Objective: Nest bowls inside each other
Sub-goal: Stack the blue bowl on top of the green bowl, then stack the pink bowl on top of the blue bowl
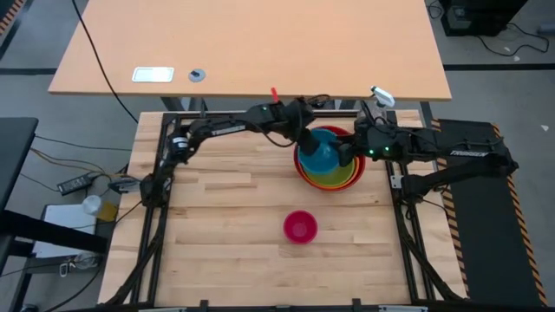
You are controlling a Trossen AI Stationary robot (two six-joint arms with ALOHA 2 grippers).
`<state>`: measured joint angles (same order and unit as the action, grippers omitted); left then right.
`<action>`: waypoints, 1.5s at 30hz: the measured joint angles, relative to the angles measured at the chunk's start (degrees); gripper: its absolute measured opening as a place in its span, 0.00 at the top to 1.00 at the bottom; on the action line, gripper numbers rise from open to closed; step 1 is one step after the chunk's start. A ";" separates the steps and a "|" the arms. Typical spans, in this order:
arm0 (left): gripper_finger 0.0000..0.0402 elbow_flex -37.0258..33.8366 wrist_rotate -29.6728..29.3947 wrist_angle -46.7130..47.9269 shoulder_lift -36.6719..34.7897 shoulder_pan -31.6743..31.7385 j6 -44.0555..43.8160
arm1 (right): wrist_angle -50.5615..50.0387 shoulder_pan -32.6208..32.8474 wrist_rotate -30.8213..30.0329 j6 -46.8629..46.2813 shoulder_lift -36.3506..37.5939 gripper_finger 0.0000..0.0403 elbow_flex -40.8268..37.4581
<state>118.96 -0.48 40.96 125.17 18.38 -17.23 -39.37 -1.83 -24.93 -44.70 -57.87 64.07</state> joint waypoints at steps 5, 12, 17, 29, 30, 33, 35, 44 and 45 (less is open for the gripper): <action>0.94 0.69 -0.36 -1.08 3.28 -0.52 4.52 | 0.03 3.16 -3.03 -0.78 0.09 0.52 0.00; 0.79 0.71 -4.84 -2.88 3.21 -1.75 9.46 | -0.14 5.24 -6.36 -1.84 -0.45 0.52 0.00; 0.60 0.78 -4.87 -3.38 2.13 -2.28 10.59 | -0.14 5.19 -7.21 -1.86 -0.52 0.52 0.02; 0.51 0.69 -4.39 8.52 -5.77 -2.28 25.05 | -2.47 5.08 -8.29 -4.04 -0.45 0.52 0.02; 0.52 0.69 -3.22 9.05 -5.87 -2.12 26.18 | -2.77 5.08 -8.35 -4.33 -0.45 0.52 0.02; 0.56 0.69 0.36 10.81 -6.22 -1.58 28.12 | -3.97 5.14 -8.74 -4.86 -0.45 0.52 0.04; 0.59 0.69 3.44 12.64 -6.30 -1.23 28.62 | -6.17 5.06 -9.43 -4.82 -0.69 0.52 0.04; 0.68 -24.03 7.11 -4.16 -18.67 -5.11 23.74 | -12.98 -0.43 -5.34 -1.82 -3.86 0.52 -3.04; 0.69 -28.42 7.11 -8.15 -21.33 -6.04 21.89 | -12.00 -1.06 -3.94 -0.92 -4.03 0.52 -3.98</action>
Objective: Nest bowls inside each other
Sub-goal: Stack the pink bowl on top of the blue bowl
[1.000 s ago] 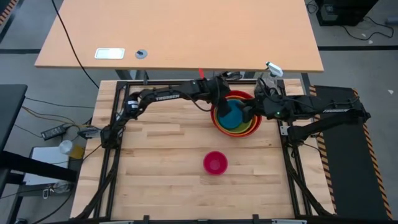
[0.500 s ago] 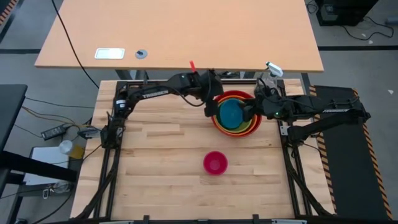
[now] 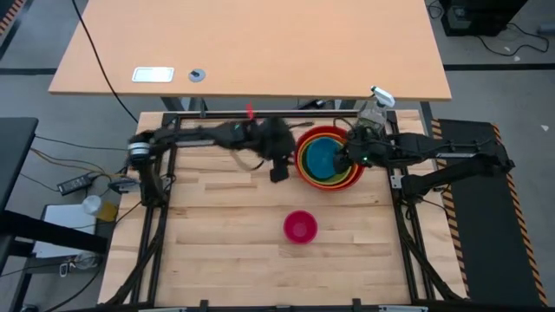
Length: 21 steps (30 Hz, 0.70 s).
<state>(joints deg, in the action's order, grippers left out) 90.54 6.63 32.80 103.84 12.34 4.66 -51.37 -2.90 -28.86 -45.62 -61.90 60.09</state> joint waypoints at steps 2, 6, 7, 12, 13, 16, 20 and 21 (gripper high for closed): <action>0.70 -7.76 -0.28 -6.34 -5.18 -2.19 -3.69 | 2.04 -1.66 2.62 1.99 -0.79 0.52 -2.38; 0.71 -18.63 -3.06 -15.89 -13.99 -6.42 -11.09 | 10.79 -6.77 9.71 7.59 -2.15 0.52 -7.57; 0.71 -20.44 -4.40 -17.03 -15.63 -7.37 -12.69 | 13.00 -8.20 10.70 8.85 -2.78 0.52 -8.56; 0.71 -25.75 -12.33 -19.75 -20.77 -11.07 -20.42 | 21.13 -16.20 15.18 17.05 -8.07 0.52 -9.92; 0.71 -26.27 -13.38 -19.77 -21.28 -11.66 -21.60 | 22.38 -17.36 15.80 18.93 -9.49 0.52 -9.59; 0.71 -26.74 -14.72 -19.54 -21.89 -13.29 -23.19 | 26.45 -20.41 17.81 22.97 -13.62 0.52 -8.92; 0.71 -26.82 -15.08 -19.36 -21.89 -15.02 -23.58 | 29.82 -22.98 18.22 25.64 -18.83 0.52 -8.76; 0.71 -26.82 -15.10 -19.30 -21.89 -15.37 -23.58 | 30.34 -23.53 18.49 26.02 -19.90 0.52 -8.76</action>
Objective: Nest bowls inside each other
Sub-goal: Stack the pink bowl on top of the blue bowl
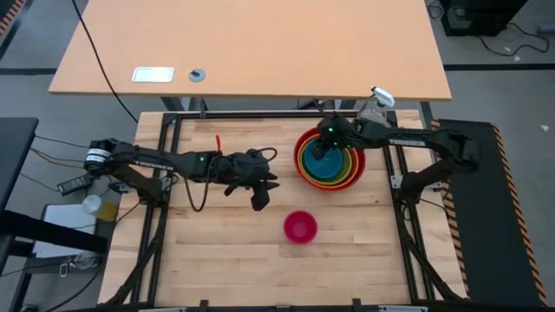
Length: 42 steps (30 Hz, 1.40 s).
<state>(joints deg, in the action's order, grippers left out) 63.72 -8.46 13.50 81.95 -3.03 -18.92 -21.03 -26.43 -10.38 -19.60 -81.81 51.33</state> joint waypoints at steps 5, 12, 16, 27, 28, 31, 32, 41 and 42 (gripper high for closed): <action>0.71 0.00 -0.07 0.12 0.04 -1.13 -1.09 | -0.07 -1.64 4.79 -1.21 -2.36 0.52 0.00; 0.71 0.00 1.20 0.99 2.16 -1.14 -8.66 | -0.42 1.07 3.51 -4.86 6.36 0.52 0.00; 0.71 0.00 6.99 0.89 7.28 -1.11 -14.14 | -0.91 2.17 1.22 -7.61 12.81 0.52 0.01; 0.43 6.95 16.84 0.65 21.93 -1.48 -17.46 | -6.72 8.03 -4.60 -13.04 24.71 0.52 0.04; 0.40 8.29 16.00 2.07 22.96 -1.48 -17.46 | -6.74 8.73 -5.13 -13.24 25.09 0.52 0.04; 0.36 12.17 13.94 7.45 26.37 -1.48 -15.84 | -7.23 10.36 -6.19 -13.52 25.38 0.52 0.04; 0.36 13.30 13.91 8.81 27.57 -1.48 -14.68 | -7.34 10.87 -6.38 -13.84 25.33 0.52 0.04; 0.44 16.98 14.16 10.85 33.79 -2.60 -9.10 | -7.82 12.60 -7.10 -14.46 22.75 0.52 0.04; 0.46 16.98 14.18 11.17 34.09 -2.73 -8.92 | -7.72 12.74 -7.10 -14.48 22.55 0.52 0.04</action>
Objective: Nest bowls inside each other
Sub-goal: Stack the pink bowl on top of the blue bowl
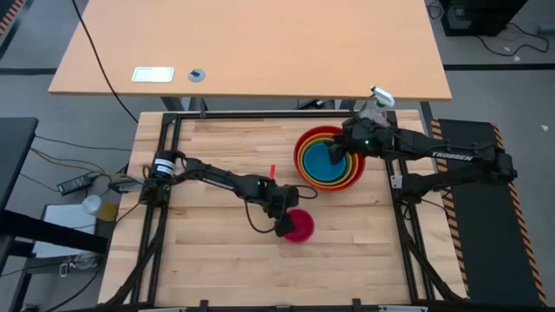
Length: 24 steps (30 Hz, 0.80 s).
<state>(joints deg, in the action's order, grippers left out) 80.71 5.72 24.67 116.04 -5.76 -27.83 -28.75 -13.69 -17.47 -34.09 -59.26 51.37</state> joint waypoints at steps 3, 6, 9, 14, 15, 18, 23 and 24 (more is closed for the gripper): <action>0.54 0.07 -0.04 0.01 0.87 -0.26 0.00 | -0.07 0.10 -0.02 -0.24 -0.14 0.52 0.00; 0.68 0.04 -1.45 0.05 0.79 -0.25 -0.02 | -0.05 0.06 -0.54 -0.21 -0.09 0.52 0.00; 0.87 0.04 -2.23 0.41 0.31 -0.23 -0.02 | 0.04 0.08 -0.58 0.00 -0.02 0.52 0.00; 0.97 0.07 -2.45 0.37 -0.06 -0.03 -0.27 | 0.02 0.08 -0.87 0.04 -0.01 0.52 0.00; 0.97 0.03 -2.14 0.48 -0.29 0.08 -0.41 | 0.02 0.08 -0.87 0.04 -0.01 0.52 0.00; 0.98 -0.04 -0.14 -1.03 -2.13 0.83 0.49 | 0.01 0.08 -0.85 0.09 -0.01 0.52 0.00; 0.98 -0.02 4.54 -9.34 -8.94 3.31 5.62 | -0.74 0.08 1.23 -0.57 -0.01 0.52 0.00; 0.97 -0.02 4.50 -10.57 -10.28 4.20 6.02 | -1.06 0.08 2.14 -0.89 0.00 0.52 0.00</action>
<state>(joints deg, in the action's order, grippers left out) 80.68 10.22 14.09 105.77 -1.56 -21.81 -29.81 -13.60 -15.33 -34.97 -59.26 51.37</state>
